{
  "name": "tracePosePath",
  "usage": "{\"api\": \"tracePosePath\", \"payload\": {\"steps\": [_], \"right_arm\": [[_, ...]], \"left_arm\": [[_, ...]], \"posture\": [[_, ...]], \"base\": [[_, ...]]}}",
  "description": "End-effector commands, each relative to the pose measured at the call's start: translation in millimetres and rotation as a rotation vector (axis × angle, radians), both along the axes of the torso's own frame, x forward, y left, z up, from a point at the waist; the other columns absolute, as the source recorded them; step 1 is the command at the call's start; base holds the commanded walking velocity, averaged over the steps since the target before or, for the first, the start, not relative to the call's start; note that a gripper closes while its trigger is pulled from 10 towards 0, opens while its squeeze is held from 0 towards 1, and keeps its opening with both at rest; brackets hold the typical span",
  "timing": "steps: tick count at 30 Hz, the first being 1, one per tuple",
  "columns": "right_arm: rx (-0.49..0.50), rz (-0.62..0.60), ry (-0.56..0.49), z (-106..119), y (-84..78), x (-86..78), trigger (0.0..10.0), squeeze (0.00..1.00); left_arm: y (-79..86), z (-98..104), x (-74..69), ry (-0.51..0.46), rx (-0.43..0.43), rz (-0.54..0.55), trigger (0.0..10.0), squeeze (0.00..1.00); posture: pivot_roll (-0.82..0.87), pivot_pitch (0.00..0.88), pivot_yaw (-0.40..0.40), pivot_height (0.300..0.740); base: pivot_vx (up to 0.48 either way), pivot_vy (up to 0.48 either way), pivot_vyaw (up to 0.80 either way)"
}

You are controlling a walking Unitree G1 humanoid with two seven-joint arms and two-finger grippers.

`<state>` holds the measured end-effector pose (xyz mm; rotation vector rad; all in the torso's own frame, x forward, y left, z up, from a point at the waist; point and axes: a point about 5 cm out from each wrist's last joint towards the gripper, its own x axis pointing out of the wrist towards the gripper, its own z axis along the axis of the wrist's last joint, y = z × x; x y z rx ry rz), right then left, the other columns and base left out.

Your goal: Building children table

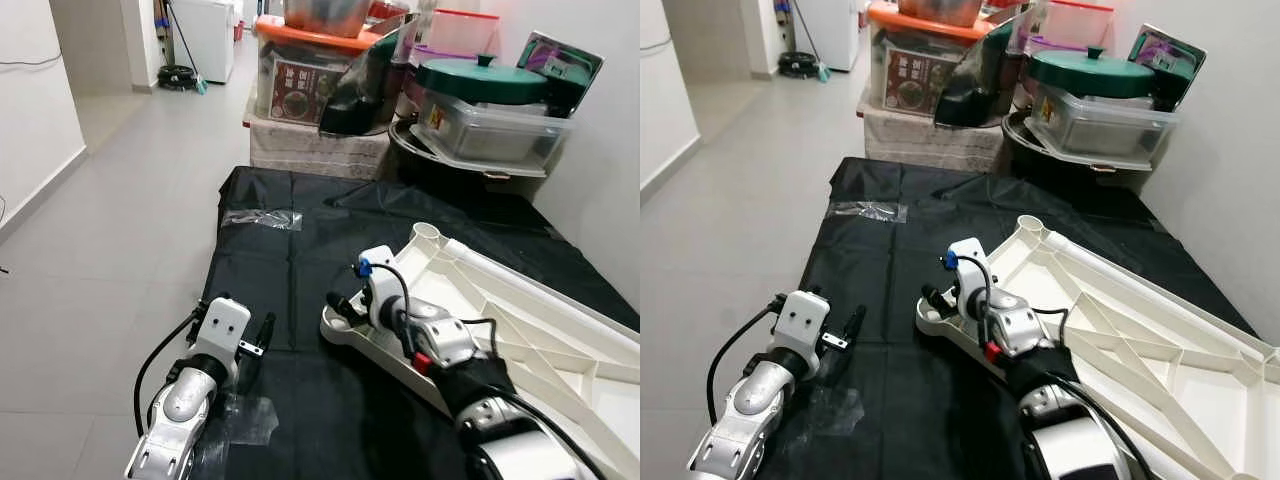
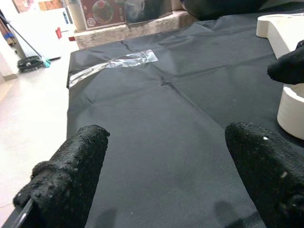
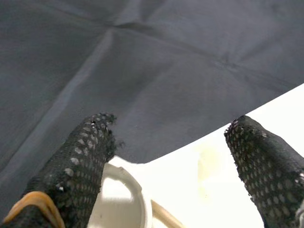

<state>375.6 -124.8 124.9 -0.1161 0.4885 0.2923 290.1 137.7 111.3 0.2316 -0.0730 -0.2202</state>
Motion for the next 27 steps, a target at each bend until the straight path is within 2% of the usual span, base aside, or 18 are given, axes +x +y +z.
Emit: {"api": "tracePosePath", "payload": {"steps": [1, 3, 5, 6, 8, 9, 11, 13, 14, 16, 17, 18, 21, 22, 23, 25, 26, 27], "right_arm": [[-0.022, -0.092, 0.103, -20, -9.0, -6.6, 10.0, 1.0], [-0.016, -0.112, 0.11, -20, -8.4, -6.4, 10.0, 1.0], [0.044, -0.092, 0.17, -24, 4.2, -10.2, 10.0, 1.0], [0.044, -0.092, 0.17, -24, 4.2, -10.2, 10.0, 1.0], [0.119, -0.039, 0.267, -31, 22.2, -17.5, 10.0, 1.0], [0.119, -0.039, 0.267, -31, 22.2, -17.5, 10.0, 1.0], [0.186, 0.0, 0.372, -36, 38.5, -25.4, 10.0, 1.0], [0.199, 0.004, 0.396, -37, 42.0, -26.8, 10.0, 1.0], [0.24, -0.002, 0.444, -39, 48.3, -29.7, 10.0, 0.36], [0.269, -0.008, 0.476, -40, 52.5, -31.6, 10.0, 0.36], [0.318, -0.012, 0.534, -45, 62.9, -37.9, 10.0, 0.0], [0.355, -0.006, 0.578, -51, 72.8, -44.9, 10.0, 0.0], [0.355, -0.006, 0.578, -51, 72.8, -44.9, 10.0, 0.0], [0.369, 0.012, 0.595, -56, 79.5, -50.9, 5.8, 0.0], [0.348, 0.053, 0.587, -61, 80.7, -55.8, 0.0, 0.0], [0.348, 0.053, 0.587, -61, 80.7, -55.8, 0.0, 0.0], [0.317, 0.086, 0.567, -64, 78.1, -57.9, 0.0, 0.0], [0.263, 0.124, 0.532, -65, 68.7, -57.6, 0.0, 0.0]], "left_arm": [[-2.4, -2, -0.3, 0.003, 0.011, -0.005, 10.0, 0.0], [-2.5, -2, -0.2, 0.003, 0.011, -0.005, 10.0, 0.0], [-2.8, -2, 0.0, 0.004, 0.011, -0.006, 10.0, 0.0], [-2.8, -2, 0.0, 0.004, 0.011, -0.006, 10.0, 0.0], [-3.3, -2, 0.5, 0.007, 0.012, -0.007, 10.0, 0.0], [-3.3, -2, 0.5, 0.007, 0.012, -0.007, 10.0, 0.0], [-3.7, -3, 0.9, 0.01, 0.013, -0.009, 10.0, 0.0], [-3.8, -3, 1.0, 0.01, 0.013, -0.009, 10.0, 0.0], [-4.1, -3, 1.0, 0.011, 0.013, -0.01, 10.0, 0.0], [-4.2, -3, 1.1, 0.012, 0.013, -0.01, 10.0, 0.0], [-4.9, -4, 1.0, 0.012, 0.014, -0.01, 10.0, 0.0], [-4.8, -4, 1.0, 0.013, 0.014, -0.007, 10.0, 0.0], [-4.8, -4, 1.0, 0.013, 0.014, -0.007, 10.0, 0.0], [-4.6, -4, 1.0, 0.013, 0.014, -0.004, 10.0, 0.0], [-4.5, -4, 1.1, 0.014, 0.015, -0.001, 10.0, 0.0], [-4.5, -4, 1.1, 0.014, 0.015, -0.001, 10.0, 0.0], [-4.4, -4, 1.1, 0.014, 0.016, 0.001, 10.0, 0.0], [-4.4, -4, 1.2, 0.015, 0.016, 0.001, 10.0, 0.0]], "posture": [[0.08, 0.0, -0.157, 0.74], [0.08, 0.0, -0.157, 0.74], [0.08, 0.0, -0.157, 0.74], [0.08, 0.0, -0.157, 0.74], [0.08, 0.0, -0.158, 0.74], [0.08, 0.0, -0.158, 0.74], [0.08, 0.0, -0.158, 0.74], [0.08, 0.0, -0.158, 0.74], [0.07, 0.0, -0.16, 0.74], [0.07, 0.0, -0.16, 0.74], [0.08, 0.0, -0.168, 0.74], [0.08, 0.0, -0.169, 0.74], [0.08, 0.0, -0.169, 0.74], [0.08, 0.0, -0.169, 0.74], [0.08, 0.0, -0.169, 0.74], [0.08, 0.0, -0.169, 0.74], [0.08, 0.0, -0.17, 0.74], [0.07, 0.0, -0.17, 0.74]], "base": [[0.0, 0.0, 0.0], [0.0, 0.0, 0.0], [0.0, 0.0, 0.0], [0.0, 0.0, 0.0], [0.0, 0.0, 0.0], [0.0, 0.0, 0.0], [0.0, 0.0, 0.0], [0.0, 0.0, 0.0], [0.0, 0.0, 0.0], [0.0, 0.0, 0.0], [0.0, 0.0, 0.0], [0.0, 0.0, 0.0], [0.0, 0.0, 0.0], [0.0, 0.0, 0.0], [0.0, 0.0, 0.0], [0.0, 0.0, 0.0], [0.0, 0.0, 0.0], [0.0, 0.0, 0.0]]}}
